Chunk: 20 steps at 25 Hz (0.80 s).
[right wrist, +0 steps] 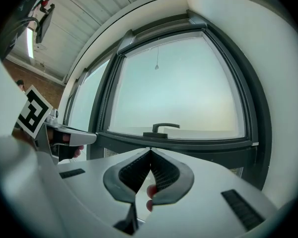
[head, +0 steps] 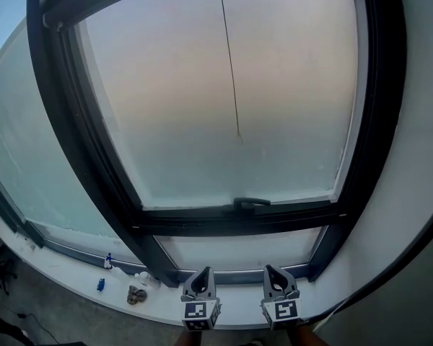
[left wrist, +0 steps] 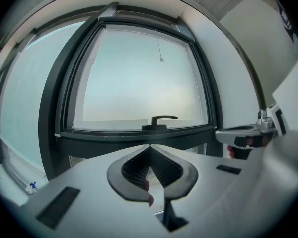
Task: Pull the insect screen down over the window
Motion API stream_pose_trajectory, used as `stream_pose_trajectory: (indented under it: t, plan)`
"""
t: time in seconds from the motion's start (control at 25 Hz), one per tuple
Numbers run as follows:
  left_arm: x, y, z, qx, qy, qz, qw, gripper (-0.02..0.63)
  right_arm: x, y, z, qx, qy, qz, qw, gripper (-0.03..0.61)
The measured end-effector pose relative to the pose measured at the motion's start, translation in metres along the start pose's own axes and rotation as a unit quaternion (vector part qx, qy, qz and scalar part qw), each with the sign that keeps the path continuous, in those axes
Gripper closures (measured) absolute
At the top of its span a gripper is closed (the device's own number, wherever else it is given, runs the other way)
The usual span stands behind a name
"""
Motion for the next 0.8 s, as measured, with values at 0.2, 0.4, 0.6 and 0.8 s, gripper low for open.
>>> stream_pose_trajectory:
  t: [0.2,0.4,0.6,0.8]
  plan:
    - [0.028,0.022,0.001,-0.01,-0.007,-0.036,0.9993,0.612,0.023,0.019,-0.01,-0.009,0.001,-0.021,1.0,0.575]
    - [0.065,0.041,0.004,-0.032,0.005,-0.078,0.9964,0.612,0.053,0.041,-0.015,0.006,-0.019,-0.05,0.999,0.575]
    - [0.118,0.06,0.016,-0.053,0.009,-0.123,0.991,0.612,0.106,0.064,-0.022,0.008,-0.059,-0.099,0.993,0.575]
    - [0.186,0.063,0.009,-0.088,0.027,-0.187,0.978,0.612,0.174,0.079,-0.042,-0.049,-0.066,-0.162,0.983,0.575]
Point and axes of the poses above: the fingertips, and each gripper's own axes: y forward along the fingers, z to its left, x out of its top, the point moved 1 cm from there along -y, backward along the fingers, and after that the axes turned 5 degrees about z, right-handed, at the moved point
